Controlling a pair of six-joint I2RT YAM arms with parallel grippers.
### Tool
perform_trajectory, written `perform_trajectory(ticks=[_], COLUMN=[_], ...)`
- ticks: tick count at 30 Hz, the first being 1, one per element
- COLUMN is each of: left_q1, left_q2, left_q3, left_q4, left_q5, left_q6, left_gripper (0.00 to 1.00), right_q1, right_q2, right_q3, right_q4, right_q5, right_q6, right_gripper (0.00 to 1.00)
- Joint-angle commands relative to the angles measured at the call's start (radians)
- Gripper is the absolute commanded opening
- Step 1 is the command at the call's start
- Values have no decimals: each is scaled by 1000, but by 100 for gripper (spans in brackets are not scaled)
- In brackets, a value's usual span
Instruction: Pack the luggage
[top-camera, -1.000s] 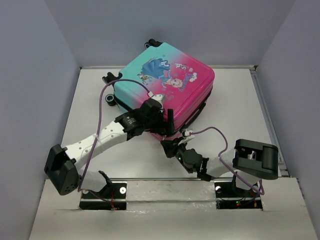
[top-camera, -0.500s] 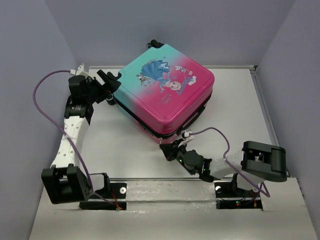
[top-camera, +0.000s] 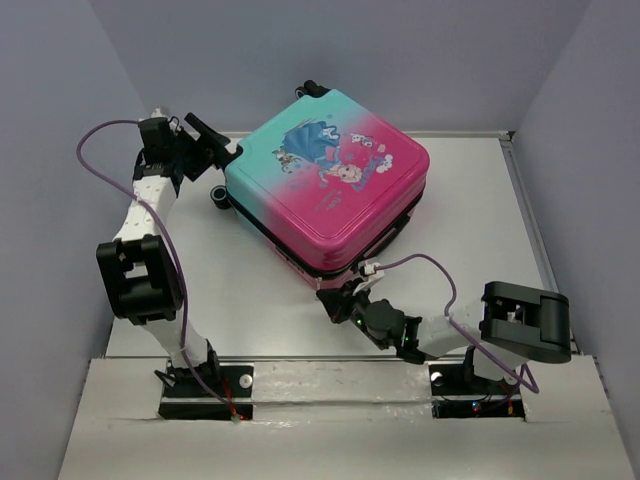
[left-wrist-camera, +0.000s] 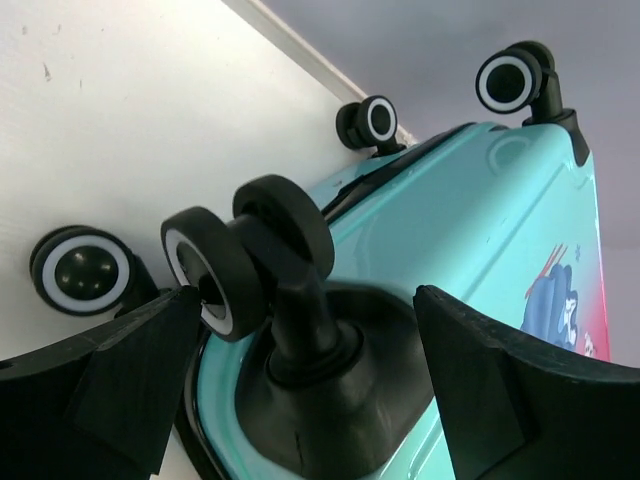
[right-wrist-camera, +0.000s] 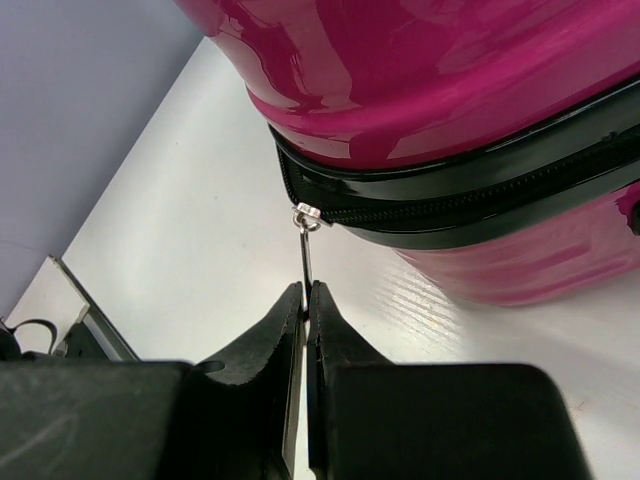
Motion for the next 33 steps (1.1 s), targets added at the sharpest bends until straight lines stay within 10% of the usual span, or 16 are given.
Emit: perform_trajectory(ticks=[1, 18, 26, 31, 33], left_q1=[1, -14, -19, -19, -20], left_q2=[36, 176, 182, 155, 132], left_q3=[111, 190, 144, 80, 41], left_q4=[38, 119, 182, 257, 288], left_q5=[17, 78, 92, 101, 103], left_q6=[-31, -140, -178, -195, -189], left_gripper=[99, 94, 60, 6, 6], right_q1=[57, 57, 57, 57, 57], right_q2=[30, 30, 19, 4, -8], right_q3=[3, 3, 15, 29, 43], right_q4=[-42, -50, -92, -109, -149], right_q5=[-137, -117, -108, -98, -83], right_q6=[-4, 0, 2, -18, -53], right_gripper=[7, 7, 7, 7, 7])
